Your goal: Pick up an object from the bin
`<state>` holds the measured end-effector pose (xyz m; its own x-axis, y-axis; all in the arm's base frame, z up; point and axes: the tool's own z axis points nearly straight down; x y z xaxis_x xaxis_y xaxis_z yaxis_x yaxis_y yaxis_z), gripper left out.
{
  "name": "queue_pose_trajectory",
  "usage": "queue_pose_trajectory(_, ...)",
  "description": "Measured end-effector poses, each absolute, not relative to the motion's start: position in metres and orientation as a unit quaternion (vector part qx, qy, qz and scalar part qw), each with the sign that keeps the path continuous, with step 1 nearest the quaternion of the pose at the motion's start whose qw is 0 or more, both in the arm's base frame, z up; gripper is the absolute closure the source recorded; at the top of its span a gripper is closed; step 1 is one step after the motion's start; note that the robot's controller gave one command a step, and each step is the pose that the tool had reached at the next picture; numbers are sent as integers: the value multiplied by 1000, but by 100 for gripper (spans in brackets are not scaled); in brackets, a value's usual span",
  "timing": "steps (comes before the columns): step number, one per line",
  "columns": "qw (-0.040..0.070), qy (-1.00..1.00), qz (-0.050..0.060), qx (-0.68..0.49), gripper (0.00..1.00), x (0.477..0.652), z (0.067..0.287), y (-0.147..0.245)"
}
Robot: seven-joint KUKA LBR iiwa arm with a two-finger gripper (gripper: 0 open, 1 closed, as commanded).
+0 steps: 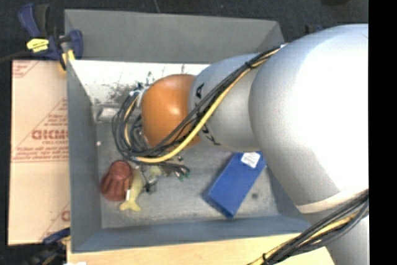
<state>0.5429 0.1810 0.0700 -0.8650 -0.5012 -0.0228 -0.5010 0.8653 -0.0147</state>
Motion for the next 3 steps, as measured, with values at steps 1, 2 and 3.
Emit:
queue_pose_trajectory(1, 13, 966, -4, -260, 100, 543, 70, 181)
queue_pose_trajectory(2, 11, 959, -15, -282, 100, 532, 72, 201)
queue_pose_trajectory(3, 13, 959, -7, -282, 100, 535, 74, 186)
